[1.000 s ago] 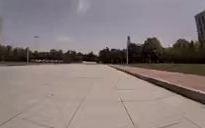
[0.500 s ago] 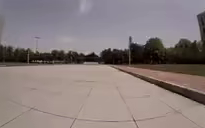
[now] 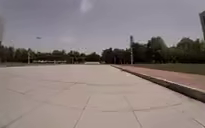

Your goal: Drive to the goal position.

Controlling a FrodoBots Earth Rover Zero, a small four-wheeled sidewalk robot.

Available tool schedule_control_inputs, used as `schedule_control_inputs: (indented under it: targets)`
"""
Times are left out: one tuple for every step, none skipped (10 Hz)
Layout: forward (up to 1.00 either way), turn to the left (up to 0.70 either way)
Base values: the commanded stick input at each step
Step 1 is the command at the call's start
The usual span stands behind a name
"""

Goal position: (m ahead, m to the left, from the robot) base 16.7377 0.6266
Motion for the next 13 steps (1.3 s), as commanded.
schedule_control_inputs:
  targets:
    - [1.00, 0.00]
    - [1.00, 0.00]
    - [1.00, 0.00]
    - [1.00, 0.00]
    - [1.00, 0.00]
    - [1.00, 0.00]
    - [1.00, 0.00]
    - [1.00, 0.00]
    - [1.00, 0.00]
    - [1.00, 0.00]
    - [1.00, 0.00]
    - [1.00, 0.00]
    - [1.00, 0.00]
